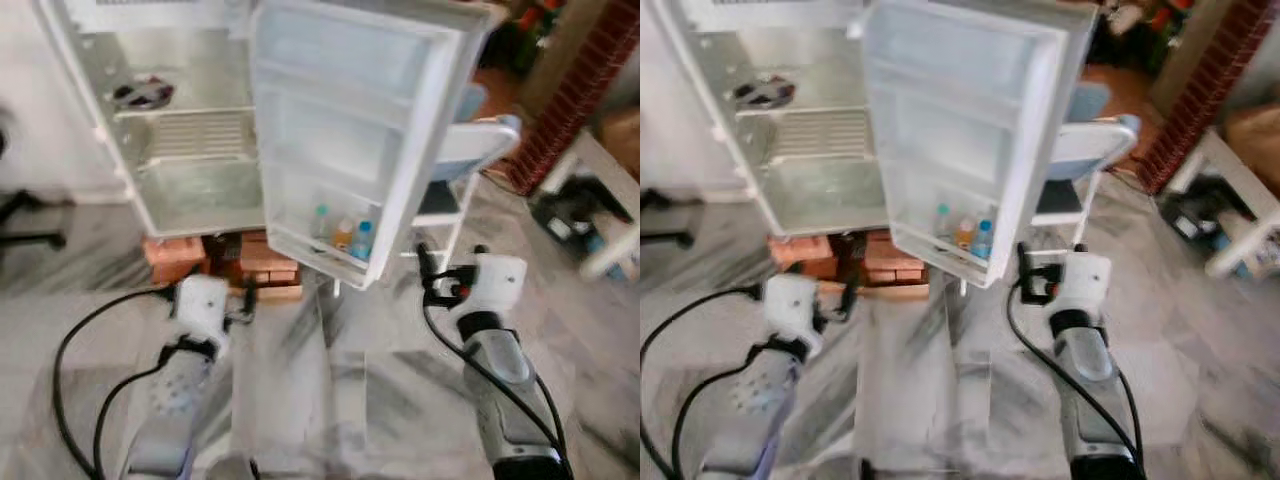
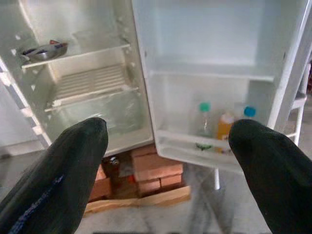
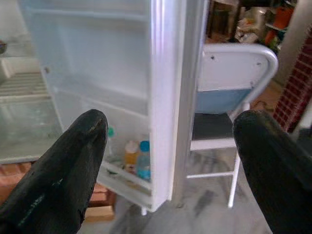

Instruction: Restocking fridge

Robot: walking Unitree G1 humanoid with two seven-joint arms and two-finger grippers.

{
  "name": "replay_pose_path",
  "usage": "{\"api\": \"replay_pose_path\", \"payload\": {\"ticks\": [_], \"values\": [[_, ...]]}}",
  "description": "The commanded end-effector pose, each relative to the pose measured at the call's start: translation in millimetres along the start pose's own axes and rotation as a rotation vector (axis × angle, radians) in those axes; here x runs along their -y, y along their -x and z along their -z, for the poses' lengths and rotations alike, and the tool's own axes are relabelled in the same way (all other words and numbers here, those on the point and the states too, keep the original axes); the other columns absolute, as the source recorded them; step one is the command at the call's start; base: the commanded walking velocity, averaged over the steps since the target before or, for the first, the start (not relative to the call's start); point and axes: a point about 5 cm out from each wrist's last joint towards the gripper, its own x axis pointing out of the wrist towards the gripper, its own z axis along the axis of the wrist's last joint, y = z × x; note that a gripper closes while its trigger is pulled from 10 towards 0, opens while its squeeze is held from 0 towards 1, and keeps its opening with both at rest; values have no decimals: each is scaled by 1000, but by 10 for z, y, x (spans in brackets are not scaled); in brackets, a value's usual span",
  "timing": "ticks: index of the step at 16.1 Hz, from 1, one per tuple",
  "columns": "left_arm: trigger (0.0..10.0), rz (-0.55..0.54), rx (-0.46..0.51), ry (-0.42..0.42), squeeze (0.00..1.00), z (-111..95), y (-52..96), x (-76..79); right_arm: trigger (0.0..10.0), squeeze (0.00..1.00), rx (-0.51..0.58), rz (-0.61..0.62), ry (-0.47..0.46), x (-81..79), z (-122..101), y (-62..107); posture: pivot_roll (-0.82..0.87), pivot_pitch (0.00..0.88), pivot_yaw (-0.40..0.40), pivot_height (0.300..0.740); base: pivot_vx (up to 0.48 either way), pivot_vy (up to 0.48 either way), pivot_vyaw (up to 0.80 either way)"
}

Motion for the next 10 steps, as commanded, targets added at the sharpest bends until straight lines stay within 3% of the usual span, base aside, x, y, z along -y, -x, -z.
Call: {"api": "replay_pose_path", "payload": {"ticks": [1,10], "values": [[10000,-28,-19,-18,0,43,25,-95,10000,0,16,-25,-15,-70,-30,-33,114,64,-54,740,270,-352,0],[10000,-47,-18,-18,0,46,2,-133,10000,0,28,-9,-30,-23,-58,-29,107,65,-50,740,270,-331,0]]}}
